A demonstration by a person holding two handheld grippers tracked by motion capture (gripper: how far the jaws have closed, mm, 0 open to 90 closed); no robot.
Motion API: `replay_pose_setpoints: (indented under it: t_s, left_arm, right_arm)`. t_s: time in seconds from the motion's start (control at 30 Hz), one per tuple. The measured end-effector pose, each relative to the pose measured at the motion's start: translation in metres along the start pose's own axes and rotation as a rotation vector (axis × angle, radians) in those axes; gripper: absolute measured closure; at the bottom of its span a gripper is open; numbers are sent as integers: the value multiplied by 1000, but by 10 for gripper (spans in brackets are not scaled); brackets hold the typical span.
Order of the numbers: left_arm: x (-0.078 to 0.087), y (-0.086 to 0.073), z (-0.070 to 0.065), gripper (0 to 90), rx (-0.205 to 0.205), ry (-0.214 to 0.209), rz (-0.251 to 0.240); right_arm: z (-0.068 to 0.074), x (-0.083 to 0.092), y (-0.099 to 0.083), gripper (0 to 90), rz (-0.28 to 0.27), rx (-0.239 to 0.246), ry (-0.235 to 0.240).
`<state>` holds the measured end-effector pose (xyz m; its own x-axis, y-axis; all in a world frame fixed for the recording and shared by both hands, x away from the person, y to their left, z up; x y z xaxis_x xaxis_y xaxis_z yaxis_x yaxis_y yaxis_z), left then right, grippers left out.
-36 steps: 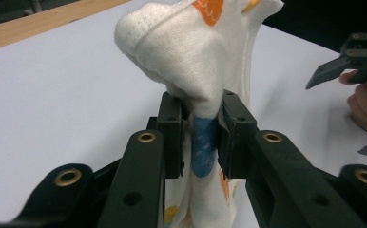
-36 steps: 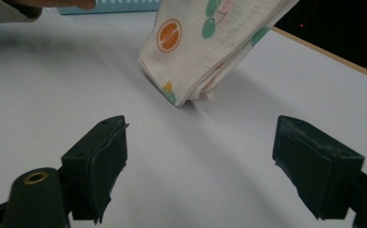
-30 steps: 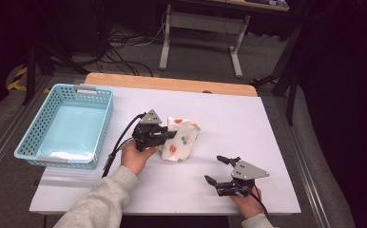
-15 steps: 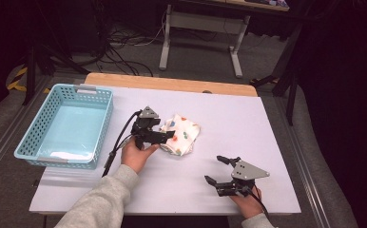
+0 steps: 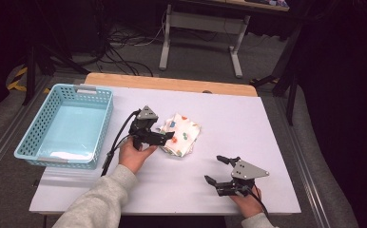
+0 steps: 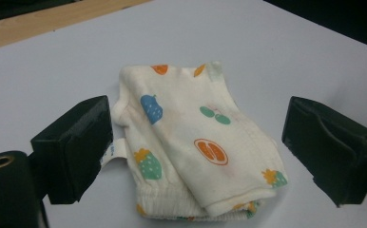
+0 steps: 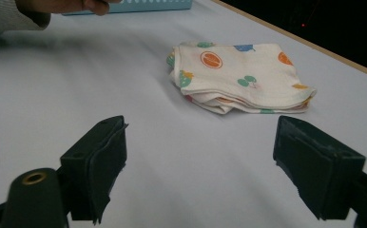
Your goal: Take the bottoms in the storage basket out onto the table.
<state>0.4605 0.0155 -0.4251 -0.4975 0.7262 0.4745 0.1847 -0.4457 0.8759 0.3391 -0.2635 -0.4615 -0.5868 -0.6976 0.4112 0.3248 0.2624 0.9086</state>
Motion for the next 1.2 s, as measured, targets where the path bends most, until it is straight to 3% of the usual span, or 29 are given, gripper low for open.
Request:
replay_pose_setpoints:
  t_s: [0.13, 0.37, 0.7, 0.93, 1.1, 1.2]
  left_arm:
    - [7, 4, -2, 92, -7, -17, -44]
    - [19, 12, -5, 80, -42, -12, -79]
    - [32, 17, -8, 65, -59, -5, -83]
    - [46, 20, -9, 48, -46, -34, -102]
    - [55, 20, -13, 33, -69, -32, -98]
    - [61, 20, -17, 26, -106, -25, -85]
  right_arm:
    - [0, 0, 0, 189, 2, 0, -1]
    - [0, -1, 0, 189, 4, 0, 0]
    - [0, 0, 0, 189, 3, -1, 0]
    - [0, 0, 0, 189, 3, -1, 2]
    - [0, 0, 0, 182, 1, -4, 2]
    - [-1, 0, 0, 179, 0, -6, 2]
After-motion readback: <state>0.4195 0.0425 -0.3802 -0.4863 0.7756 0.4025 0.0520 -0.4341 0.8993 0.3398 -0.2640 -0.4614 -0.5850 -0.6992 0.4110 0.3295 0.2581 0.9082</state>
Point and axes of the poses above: each handheld gripper's, and its own axes: x roughly backward along the jaws, y roughly out of its top, z roughly to its left, the point moved 4 cm from there along -x, roughly forward along the jaws, and after that the axes turned 15 degrees about -x, right-handed, at the moved point
